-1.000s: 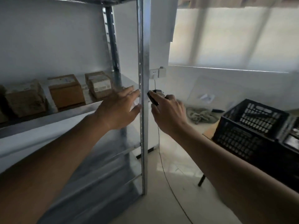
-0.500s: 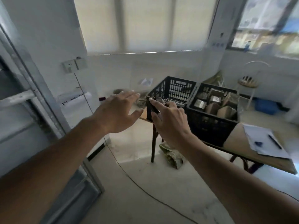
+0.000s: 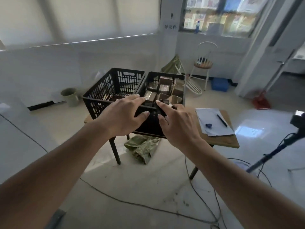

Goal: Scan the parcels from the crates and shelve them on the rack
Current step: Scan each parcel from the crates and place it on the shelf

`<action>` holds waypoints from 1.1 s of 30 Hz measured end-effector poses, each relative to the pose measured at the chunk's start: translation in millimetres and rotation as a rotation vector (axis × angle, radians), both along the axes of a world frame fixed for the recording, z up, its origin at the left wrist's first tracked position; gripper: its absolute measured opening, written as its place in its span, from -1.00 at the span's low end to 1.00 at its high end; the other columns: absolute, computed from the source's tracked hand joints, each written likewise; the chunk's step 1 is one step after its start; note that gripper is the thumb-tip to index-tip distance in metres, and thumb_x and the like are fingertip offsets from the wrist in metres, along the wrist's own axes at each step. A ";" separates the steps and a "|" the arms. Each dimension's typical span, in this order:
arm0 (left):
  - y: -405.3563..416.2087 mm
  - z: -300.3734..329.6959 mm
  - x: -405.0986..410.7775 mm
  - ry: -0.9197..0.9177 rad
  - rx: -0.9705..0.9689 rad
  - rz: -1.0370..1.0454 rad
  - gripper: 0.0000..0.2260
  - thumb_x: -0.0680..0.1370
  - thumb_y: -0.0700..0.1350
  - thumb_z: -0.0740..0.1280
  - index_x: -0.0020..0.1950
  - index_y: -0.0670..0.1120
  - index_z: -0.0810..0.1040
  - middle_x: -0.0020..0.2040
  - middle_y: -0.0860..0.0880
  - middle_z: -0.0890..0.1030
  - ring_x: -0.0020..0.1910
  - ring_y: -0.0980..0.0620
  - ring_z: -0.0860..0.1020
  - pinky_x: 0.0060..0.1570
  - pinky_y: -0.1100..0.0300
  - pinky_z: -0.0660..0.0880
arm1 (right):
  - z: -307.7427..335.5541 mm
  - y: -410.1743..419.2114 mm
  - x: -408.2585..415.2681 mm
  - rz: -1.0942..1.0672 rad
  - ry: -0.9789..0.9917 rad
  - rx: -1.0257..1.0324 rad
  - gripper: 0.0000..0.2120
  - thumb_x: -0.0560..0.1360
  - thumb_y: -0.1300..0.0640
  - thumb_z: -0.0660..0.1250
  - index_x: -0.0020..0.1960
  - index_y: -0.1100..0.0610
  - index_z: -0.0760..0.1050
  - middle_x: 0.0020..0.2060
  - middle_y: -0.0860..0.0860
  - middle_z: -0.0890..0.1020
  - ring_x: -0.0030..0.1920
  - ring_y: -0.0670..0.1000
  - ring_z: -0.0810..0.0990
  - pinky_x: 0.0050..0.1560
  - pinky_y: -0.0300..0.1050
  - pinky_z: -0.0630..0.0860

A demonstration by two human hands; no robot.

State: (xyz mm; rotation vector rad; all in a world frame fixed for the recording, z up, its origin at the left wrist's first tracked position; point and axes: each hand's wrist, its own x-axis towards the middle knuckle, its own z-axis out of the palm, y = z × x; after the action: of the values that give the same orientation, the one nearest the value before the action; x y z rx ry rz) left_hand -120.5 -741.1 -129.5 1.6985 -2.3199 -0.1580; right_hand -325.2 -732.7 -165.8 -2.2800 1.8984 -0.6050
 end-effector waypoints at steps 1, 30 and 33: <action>-12.3 -3.8 -9.3 0.006 0.015 -0.023 -0.40 0.67 0.25 0.21 0.65 0.01 0.28 0.64 0.02 0.32 0.57 -0.04 0.34 0.53 -0.09 0.33 | -3.6 -8.7 -9.4 -0.027 0.011 0.002 -0.46 0.71 -0.16 0.16 0.68 -0.21 0.21 0.40 0.18 0.52 0.26 0.23 0.55 0.28 0.16 0.52; -367.4 -165.8 -126.4 -0.013 0.390 -0.245 -0.33 0.64 0.11 0.36 0.68 0.17 0.12 0.63 0.01 0.29 0.51 -0.08 0.42 0.36 -0.06 0.49 | -133.3 -295.1 -97.8 -0.416 -0.004 0.336 -0.45 0.73 -0.19 0.15 0.69 -0.29 0.09 0.49 0.21 0.39 0.42 0.29 0.43 0.39 0.24 0.46; -373.4 -181.9 -145.3 -0.029 0.439 -0.197 -0.25 0.61 0.12 0.40 0.65 0.36 0.01 0.62 -0.05 0.24 0.43 -0.15 0.47 0.23 -0.05 0.57 | -139.9 -307.1 -113.1 -0.401 -0.008 0.387 -0.43 0.74 -0.20 0.13 0.70 -0.26 0.05 0.46 0.23 0.41 0.42 0.30 0.43 0.41 0.26 0.43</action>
State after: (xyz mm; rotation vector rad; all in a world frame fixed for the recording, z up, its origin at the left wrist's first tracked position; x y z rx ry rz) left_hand -265.8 -1114.6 -311.4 1.6483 -2.6130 -0.7336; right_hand -438.3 -1039.9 -305.7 -1.6766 2.2518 -0.2464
